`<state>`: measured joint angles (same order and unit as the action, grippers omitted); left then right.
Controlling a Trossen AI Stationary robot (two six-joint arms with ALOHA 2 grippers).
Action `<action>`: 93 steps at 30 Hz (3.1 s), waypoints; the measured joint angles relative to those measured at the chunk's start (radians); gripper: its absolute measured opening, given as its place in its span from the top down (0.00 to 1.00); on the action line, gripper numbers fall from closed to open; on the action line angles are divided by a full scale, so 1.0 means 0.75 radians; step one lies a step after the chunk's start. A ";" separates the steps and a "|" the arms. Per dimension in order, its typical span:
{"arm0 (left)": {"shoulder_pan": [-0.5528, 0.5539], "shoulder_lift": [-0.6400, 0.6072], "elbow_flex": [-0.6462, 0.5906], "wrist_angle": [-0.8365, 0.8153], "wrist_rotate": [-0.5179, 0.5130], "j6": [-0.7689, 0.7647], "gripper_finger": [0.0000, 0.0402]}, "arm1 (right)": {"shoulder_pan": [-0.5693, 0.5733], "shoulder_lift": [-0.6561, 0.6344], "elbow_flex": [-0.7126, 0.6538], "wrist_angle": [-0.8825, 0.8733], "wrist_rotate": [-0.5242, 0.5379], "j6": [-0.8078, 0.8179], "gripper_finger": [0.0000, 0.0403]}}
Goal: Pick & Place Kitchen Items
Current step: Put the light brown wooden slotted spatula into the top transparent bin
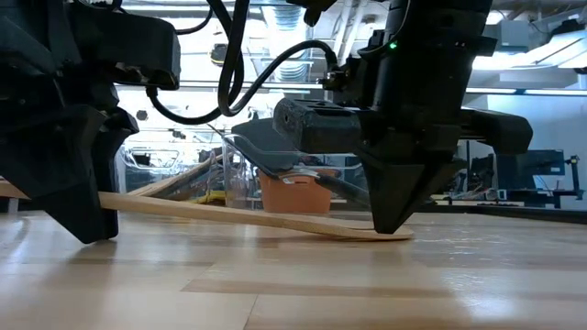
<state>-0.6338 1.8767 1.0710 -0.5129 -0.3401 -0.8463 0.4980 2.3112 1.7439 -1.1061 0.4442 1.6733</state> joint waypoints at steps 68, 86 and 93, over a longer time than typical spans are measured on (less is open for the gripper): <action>0.458 -1.111 -0.010 -0.379 -0.972 0.623 0.85 | 0.317 -0.152 -0.033 -0.610 0.339 0.390 1.00; 1.366 -1.239 -0.581 0.411 -0.313 1.016 0.85 | 0.323 -0.152 -0.033 -0.598 0.331 0.389 1.00; 1.584 -1.238 -0.784 0.572 -0.081 1.014 0.85 | 0.324 -0.152 -0.034 -0.598 0.310 0.389 1.00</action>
<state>0.5541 0.9485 0.4833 -0.0843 -0.4005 -0.0860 0.7406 2.1971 1.7187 -1.5548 0.6769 1.9652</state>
